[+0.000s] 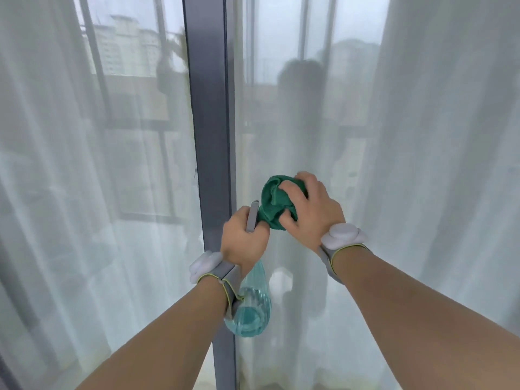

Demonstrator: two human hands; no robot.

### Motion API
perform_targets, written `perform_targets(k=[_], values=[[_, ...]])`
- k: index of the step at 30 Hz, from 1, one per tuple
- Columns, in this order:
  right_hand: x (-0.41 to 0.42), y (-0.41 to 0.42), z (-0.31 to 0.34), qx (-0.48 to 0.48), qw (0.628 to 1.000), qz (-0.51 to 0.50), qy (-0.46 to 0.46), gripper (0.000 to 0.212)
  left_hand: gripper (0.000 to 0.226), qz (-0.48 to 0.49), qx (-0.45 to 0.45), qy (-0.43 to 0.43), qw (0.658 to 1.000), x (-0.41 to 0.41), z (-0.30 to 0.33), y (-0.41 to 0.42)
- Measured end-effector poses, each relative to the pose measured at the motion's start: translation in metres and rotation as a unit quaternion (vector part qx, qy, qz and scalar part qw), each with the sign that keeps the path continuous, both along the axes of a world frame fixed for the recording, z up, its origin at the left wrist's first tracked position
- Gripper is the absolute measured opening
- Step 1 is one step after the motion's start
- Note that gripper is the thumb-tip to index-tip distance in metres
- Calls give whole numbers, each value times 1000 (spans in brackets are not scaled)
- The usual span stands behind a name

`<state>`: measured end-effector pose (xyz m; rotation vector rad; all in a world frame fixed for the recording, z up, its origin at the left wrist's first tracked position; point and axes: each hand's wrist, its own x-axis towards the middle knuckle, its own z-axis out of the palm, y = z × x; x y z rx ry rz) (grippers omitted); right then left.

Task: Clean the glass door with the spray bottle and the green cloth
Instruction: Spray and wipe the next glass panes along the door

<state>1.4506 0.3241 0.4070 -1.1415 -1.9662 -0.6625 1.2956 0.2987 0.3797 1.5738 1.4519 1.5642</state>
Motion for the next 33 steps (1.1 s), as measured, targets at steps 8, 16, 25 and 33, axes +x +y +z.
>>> perform_targets(k=[8,16,25,33], values=[[3,20,-20,127,992,10,-11,58,19,-1,75,-24,997,-6,-31,20],[-4,24,-54,166,986,-27,11,46,19,-13,160,64,985,-26,-62,20],[-4,67,-79,167,979,-119,-10,55,45,-5,135,88,987,-22,-52,31],[0,83,-85,165,981,-99,-5,82,25,-80,158,10,984,-29,-47,46]])
